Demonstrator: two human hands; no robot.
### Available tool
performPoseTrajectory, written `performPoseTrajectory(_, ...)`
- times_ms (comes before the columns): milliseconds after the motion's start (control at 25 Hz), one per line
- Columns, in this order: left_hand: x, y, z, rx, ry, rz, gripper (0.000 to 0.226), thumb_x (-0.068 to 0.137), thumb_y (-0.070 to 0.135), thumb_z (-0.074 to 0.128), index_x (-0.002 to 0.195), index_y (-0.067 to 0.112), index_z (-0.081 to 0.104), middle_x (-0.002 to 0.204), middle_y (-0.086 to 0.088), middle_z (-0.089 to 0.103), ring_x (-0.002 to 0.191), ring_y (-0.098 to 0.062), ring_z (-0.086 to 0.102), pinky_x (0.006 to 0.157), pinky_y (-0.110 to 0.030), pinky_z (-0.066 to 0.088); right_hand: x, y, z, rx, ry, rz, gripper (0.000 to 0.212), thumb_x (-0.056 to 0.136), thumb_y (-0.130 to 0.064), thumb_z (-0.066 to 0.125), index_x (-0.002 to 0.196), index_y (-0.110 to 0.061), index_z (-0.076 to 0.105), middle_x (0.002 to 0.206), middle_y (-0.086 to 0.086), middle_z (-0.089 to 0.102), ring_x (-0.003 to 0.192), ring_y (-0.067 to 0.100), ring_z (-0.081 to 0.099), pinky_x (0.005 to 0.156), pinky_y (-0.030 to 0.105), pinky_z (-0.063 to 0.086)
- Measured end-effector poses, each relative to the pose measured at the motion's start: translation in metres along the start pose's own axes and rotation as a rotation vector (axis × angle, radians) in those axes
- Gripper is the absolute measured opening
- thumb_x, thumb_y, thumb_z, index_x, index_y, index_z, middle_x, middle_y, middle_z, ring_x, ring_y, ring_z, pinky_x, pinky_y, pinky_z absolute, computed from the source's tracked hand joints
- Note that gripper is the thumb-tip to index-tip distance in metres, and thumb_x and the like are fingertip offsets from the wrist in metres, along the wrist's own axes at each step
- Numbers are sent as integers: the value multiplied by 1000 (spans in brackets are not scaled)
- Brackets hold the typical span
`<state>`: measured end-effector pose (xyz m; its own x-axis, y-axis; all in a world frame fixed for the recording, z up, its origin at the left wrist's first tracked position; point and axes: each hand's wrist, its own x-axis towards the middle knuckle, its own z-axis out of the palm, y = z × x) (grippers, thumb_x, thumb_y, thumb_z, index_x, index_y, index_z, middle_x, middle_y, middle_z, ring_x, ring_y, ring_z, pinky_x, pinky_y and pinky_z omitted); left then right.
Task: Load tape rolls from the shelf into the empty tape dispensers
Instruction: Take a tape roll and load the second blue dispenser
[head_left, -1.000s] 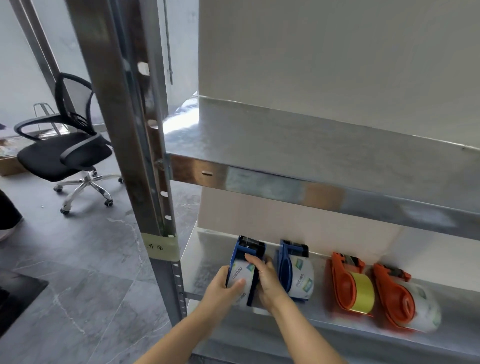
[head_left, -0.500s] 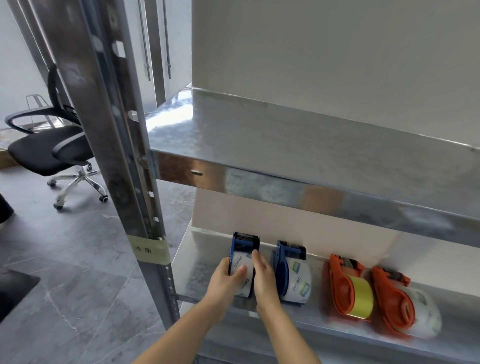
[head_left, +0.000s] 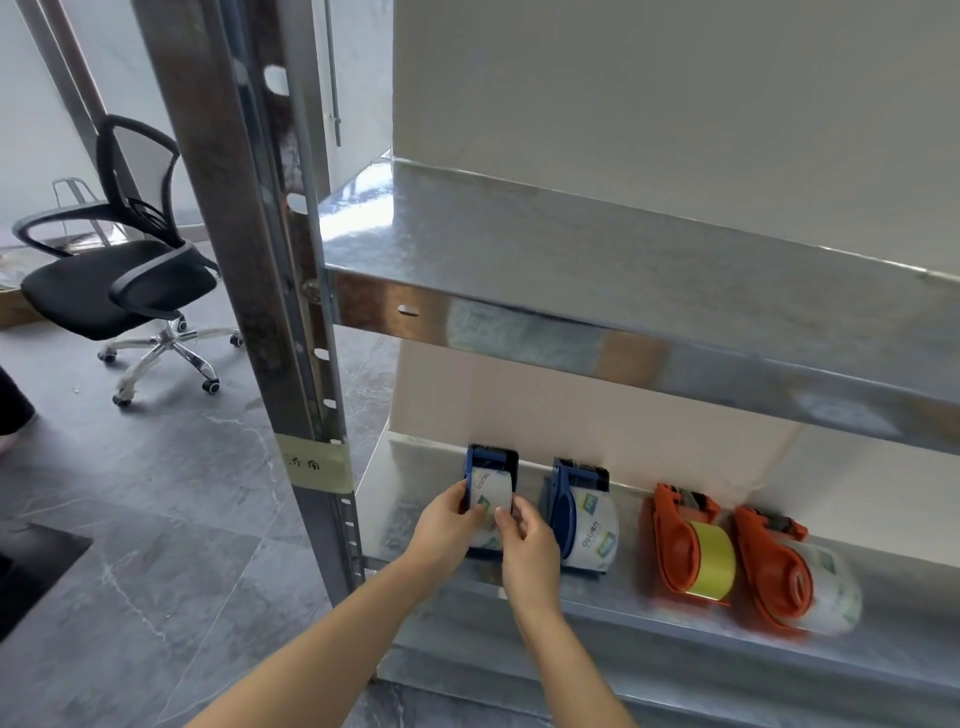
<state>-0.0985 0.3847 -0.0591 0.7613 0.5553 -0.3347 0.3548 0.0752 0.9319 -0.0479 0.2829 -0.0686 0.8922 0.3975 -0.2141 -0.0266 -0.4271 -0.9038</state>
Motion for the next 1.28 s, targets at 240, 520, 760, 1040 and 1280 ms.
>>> performPoseTrajectory(240, -10, -1, -5, 66, 99, 30, 32, 95, 11, 53, 126, 16, 60, 112, -6, 71, 105, -22, 65, 95, -42, 53, -6, 1, 4, 0, -30, -2, 39, 98, -28, 52, 136, -17, 52, 127, -2, 65, 116, 13, 60, 102, 37, 48)
performPoseTrajectory(520, -9, -3, -11, 114, 98, -8, 32, 94, 5, 53, 125, 9, 61, 116, -8, 71, 110, -23, 65, 99, -43, 51, -8, -2, 5, -24, -24, -1, 36, 98, -25, 53, 133, -18, 54, 125, -3, 66, 114, 13, 61, 99, 34, 50)
performPoseTrajectory(760, -12, -6, -9, 138, 106, -26, 30, 92, 5, 58, 121, 7, 66, 116, -7, 72, 110, -21, 65, 103, -41, 49, -7, -6, 4, -117, 2, 8, 41, 100, -21, 48, 141, -17, 47, 135, -1, 59, 122, 17, 56, 102, 34, 47)
performPoseTrajectory(1040, -25, 3, -14, 104, 156, -16, 34, 92, 9, 60, 126, 8, 61, 112, -4, 71, 104, -19, 65, 98, -35, 52, -16, -8, 3, -138, 7, 8, 45, 100, -27, 49, 144, -20, 42, 137, -2, 58, 123, 16, 56, 93, 24, 44)
performPoseTrajectory(1280, -59, 17, -43, 216, 89, 71, 37, 92, 18, 62, 129, 16, 58, 113, 3, 68, 102, -10, 62, 85, -22, 48, -47, -14, -16, -95, 1, -39, 48, 97, -34, 53, 142, -23, 42, 138, -8, 56, 119, 7, 56, 97, 21, 42)
